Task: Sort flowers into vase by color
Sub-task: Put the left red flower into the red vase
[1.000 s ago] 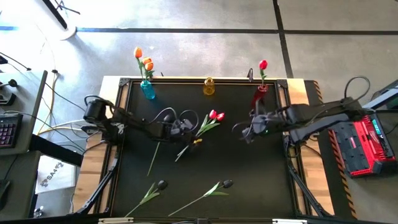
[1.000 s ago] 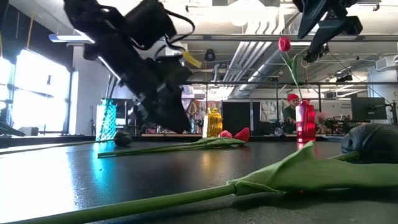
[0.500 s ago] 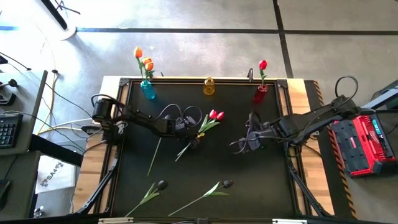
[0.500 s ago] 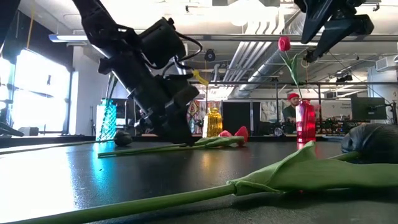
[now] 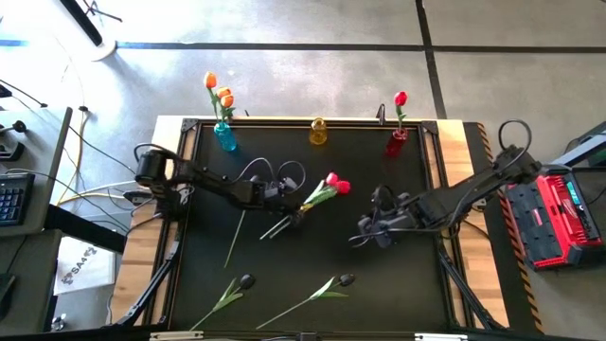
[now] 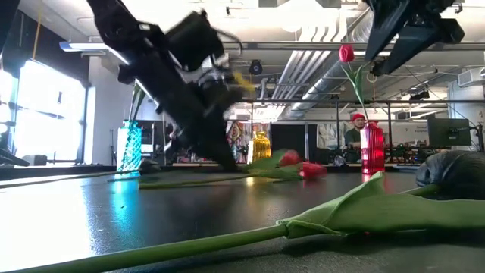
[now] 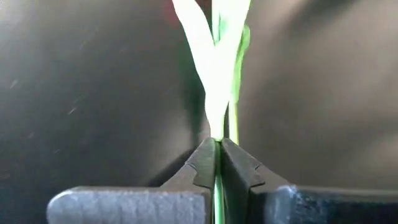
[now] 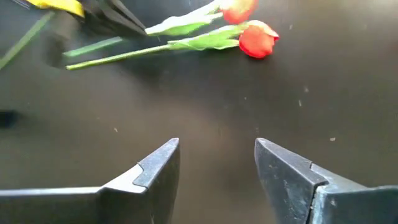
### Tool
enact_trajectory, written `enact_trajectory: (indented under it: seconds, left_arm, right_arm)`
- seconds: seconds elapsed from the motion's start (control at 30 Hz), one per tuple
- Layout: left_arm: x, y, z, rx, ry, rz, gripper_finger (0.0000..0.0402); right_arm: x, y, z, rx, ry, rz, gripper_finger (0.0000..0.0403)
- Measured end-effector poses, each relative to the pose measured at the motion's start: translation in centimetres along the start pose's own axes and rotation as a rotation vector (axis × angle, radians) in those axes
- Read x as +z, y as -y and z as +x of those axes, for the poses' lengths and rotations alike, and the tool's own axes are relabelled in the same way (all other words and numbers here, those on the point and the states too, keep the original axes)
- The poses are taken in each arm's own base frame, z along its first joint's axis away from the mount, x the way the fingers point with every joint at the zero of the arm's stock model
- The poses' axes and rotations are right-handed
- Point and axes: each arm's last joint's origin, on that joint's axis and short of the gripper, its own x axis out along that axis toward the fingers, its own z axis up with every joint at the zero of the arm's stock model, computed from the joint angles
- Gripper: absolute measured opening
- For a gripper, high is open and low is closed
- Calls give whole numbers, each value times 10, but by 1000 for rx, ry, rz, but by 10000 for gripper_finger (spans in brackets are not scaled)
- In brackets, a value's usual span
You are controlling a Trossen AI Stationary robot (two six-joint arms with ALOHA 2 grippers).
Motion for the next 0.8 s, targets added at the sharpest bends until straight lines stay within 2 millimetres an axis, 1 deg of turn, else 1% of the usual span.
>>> enact_trajectory:
  seconds: [0.1, 0.2, 0.3, 0.43, 0.5, 0.6, 0.67, 0.8]
  left_arm:
    - [9, 7, -11, -52, 57, -12, 3]
    - [20, 12, -24, -99, 117, -31, 1]
    - [31, 17, -41, -149, 188, -50, 1]
    - [44, 20, -61, -165, 271, -44, 1]
    - [49, 20, -71, -174, 306, -44, 0]
    - [55, 21, -83, -190, 342, -39, 0]
    - [58, 21, -89, -187, 372, -41, 0]
    - [64, 24, -102, -208, 438, -11, 0]
  right_arm:
    - [-5, -5, 9, -15, -37, 3, 196]
    - [-7, -15, 13, 41, -47, 8, 196]
    - [-7, -27, 11, 158, -31, 7, 196]
    - [-5, -42, 3, 330, 15, -29, 196]
    - [-3, -48, 0, 386, 45, -50, 196]
    - [-1, -51, -1, 412, 93, -70, 196]
    - [0, -50, -2, 397, 125, -78, 196]
    - [5, -38, -9, 328, 175, -109, 196]
